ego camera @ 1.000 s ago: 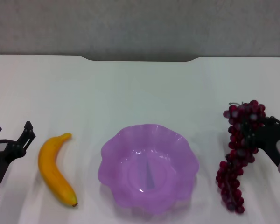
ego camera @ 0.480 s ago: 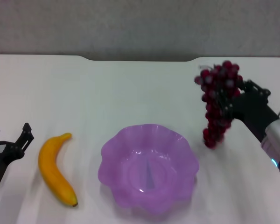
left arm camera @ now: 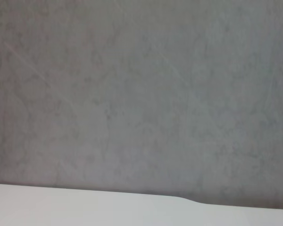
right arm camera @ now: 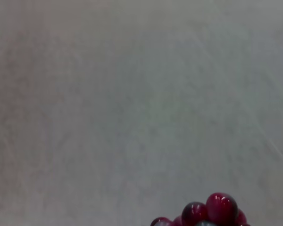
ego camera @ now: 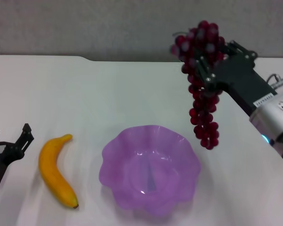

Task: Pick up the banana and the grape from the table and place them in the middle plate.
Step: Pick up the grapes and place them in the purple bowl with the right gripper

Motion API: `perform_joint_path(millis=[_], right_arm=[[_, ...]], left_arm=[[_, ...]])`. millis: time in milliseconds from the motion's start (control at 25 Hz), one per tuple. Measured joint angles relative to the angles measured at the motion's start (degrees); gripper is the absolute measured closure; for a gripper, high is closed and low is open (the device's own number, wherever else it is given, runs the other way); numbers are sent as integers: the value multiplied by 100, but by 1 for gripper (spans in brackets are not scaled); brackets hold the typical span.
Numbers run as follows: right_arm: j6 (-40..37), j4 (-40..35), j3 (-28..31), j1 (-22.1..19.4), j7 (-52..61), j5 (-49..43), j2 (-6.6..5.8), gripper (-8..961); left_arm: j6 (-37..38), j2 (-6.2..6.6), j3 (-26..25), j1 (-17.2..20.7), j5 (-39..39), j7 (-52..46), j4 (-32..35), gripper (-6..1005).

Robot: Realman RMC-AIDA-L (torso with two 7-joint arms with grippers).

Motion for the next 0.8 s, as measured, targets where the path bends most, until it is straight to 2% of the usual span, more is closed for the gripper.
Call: perform_joint_path(millis=[200, 440, 800], right_arm=[[170, -35, -99, 354, 18, -62, 16, 543], [180, -527, -474, 808, 310, 1, 43, 550], [172, -864, -931, 925, 620, 15, 70, 549]], left_arm=[[-1, -1, -14, -5, -1, 0, 0, 105], [-1, -1, -14, -11, -1, 0, 0, 105], [-2, -5, -10, -57, -1, 0, -3, 105]])
